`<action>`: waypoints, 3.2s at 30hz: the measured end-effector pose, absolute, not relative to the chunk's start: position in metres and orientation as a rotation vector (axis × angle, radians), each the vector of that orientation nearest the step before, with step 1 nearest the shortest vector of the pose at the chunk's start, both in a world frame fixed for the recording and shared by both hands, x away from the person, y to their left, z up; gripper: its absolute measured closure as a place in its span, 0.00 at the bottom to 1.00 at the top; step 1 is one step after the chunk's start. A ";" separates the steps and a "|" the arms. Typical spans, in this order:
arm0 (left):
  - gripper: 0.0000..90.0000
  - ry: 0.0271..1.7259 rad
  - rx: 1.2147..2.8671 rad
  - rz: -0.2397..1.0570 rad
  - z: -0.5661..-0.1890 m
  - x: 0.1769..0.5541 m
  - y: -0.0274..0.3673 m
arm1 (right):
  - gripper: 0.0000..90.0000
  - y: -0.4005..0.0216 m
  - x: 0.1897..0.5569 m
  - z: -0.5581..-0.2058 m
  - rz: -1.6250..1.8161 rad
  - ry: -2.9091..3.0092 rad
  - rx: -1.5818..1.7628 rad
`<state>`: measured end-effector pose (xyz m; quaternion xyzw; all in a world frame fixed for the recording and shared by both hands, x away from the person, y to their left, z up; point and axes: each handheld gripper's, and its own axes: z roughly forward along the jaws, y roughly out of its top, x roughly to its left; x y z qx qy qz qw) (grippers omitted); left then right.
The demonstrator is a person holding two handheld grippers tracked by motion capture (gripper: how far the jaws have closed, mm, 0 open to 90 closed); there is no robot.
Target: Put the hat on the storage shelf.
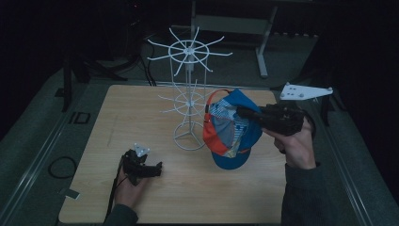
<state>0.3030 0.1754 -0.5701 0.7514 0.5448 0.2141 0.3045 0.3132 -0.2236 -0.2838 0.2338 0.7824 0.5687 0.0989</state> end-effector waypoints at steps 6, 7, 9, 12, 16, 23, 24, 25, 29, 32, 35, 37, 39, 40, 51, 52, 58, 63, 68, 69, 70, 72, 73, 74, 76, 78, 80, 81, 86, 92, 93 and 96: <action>0.02 1.443 1.990 0.567 -0.570 0.303 0.175 | 0.96 -0.225 0.314 -0.279 1.723 2.305 0.679; 0.02 1.443 1.990 0.567 -0.570 0.303 0.175 | 0.96 -0.225 0.315 -0.278 1.726 2.304 0.675; 0.02 1.442 1.990 0.567 -0.570 0.303 0.175 | 0.96 -0.225 0.315 -0.277 1.734 2.300 0.672; 0.02 1.443 1.990 0.567 -0.570 0.303 0.175 | 0.96 -0.225 0.315 -0.274 1.746 2.298 0.664; 0.02 1.443 1.990 0.567 -0.570 0.303 0.175 | 0.96 -0.225 0.315 -0.270 1.762 2.293 0.651; 0.02 1.443 1.989 0.566 -0.570 0.303 0.175 | 0.96 -0.225 0.316 -0.266 1.786 2.286 0.638; 0.02 1.443 1.989 0.566 -0.570 0.303 0.175 | 0.96 -0.224 0.316 -0.266 1.793 2.283 0.638; 0.02 1.444 1.989 0.566 -0.570 0.303 0.175 | 0.96 -0.224 0.316 -0.265 1.798 2.283 0.638; 0.02 1.444 1.987 0.565 -0.570 0.303 0.175 | 0.96 -0.224 0.316 -0.262 1.816 2.272 0.629; 0.02 1.443 1.989 0.566 -0.570 0.303 0.175 | 0.96 -0.224 0.315 -0.260 1.832 2.262 0.619; 0.02 1.443 1.989 0.566 -0.570 0.303 0.175 | 0.96 -0.225 0.315 -0.257 1.847 2.254 0.610; 0.02 1.443 1.989 0.567 -0.570 0.303 0.175 | 0.96 -0.225 0.315 -0.256 1.851 2.252 0.609; 0.02 1.442 1.989 0.566 -0.570 0.303 0.175 | 0.96 -0.226 0.315 -0.254 1.860 2.248 0.605; 0.02 1.442 1.989 0.566 -0.570 0.303 0.175 | 0.96 -0.226 0.314 -0.253 1.864 2.243 0.603; 0.02 1.442 1.989 0.568 -0.570 0.303 0.175 | 0.96 -0.224 0.318 -0.246 1.918 2.217 0.587; 0.02 1.443 1.988 0.566 -0.570 0.303 0.175 | 0.96 -0.224 0.318 -0.245 1.918 2.216 0.584; 0.02 1.443 1.988 0.567 -0.570 0.303 0.175 | 0.96 -0.222 0.320 -0.240 1.929 2.201 0.579; 0.02 1.443 1.988 0.567 -0.570 0.303 0.175 | 0.96 -0.217 0.326 -0.239 1.917 2.201 0.582; 0.02 1.444 1.989 0.566 -0.570 0.303 0.175 | 0.96 -0.209 0.339 -0.246 1.910 2.220 0.609; 0.02 1.443 1.988 0.567 -0.570 0.303 0.175 | 0.96 -0.207 0.341 -0.248 1.917 2.217 0.614; 0.02 1.443 1.987 0.568 -0.570 0.303 0.175 | 0.96 -0.206 0.343 -0.250 1.923 2.216 0.617; 0.02 1.443 1.987 0.568 -0.570 0.303 0.175 | 0.96 -0.202 0.347 -0.254 1.943 2.214 0.617; 0.02 1.444 1.987 0.568 -0.570 0.303 0.175 | 0.96 -0.200 0.350 -0.256 1.953 2.214 0.620; 0.02 1.443 1.987 0.568 -0.570 0.303 0.175 | 0.96 -0.199 0.352 -0.259 1.963 2.213 0.624; 0.02 1.443 1.988 0.567 -0.570 0.303 0.175 | 0.95 -0.196 0.356 -0.264 1.974 2.212 0.633; 0.02 1.443 1.987 0.569 -0.570 0.303 0.175 | 0.94 -0.193 0.360 -0.270 1.961 2.220 0.651; 0.02 1.442 1.989 0.569 -0.570 0.303 0.175 | 0.93 -0.191 0.363 -0.274 1.945 2.234 0.671; 0.02 1.441 1.992 0.568 -0.570 0.303 0.175 | 0.92 -0.190 0.365 -0.276 1.931 2.237 0.679; 0.02 1.443 1.993 0.563 -0.570 0.303 0.175 | 0.82 -0.184 0.368 -0.281 1.863 2.241 0.715; 0.02 1.443 1.995 0.563 -0.570 0.303 0.175 | 0.56 -0.189 0.368 -0.286 1.812 2.229 0.775; 0.02 1.443 1.995 0.563 -0.570 0.303 0.175 | 0.52 -0.189 0.368 -0.287 1.787 2.230 0.786; 0.02 1.442 1.997 0.563 -0.570 0.303 0.175 | 0.42 -0.190 0.366 -0.290 1.722 2.229 0.812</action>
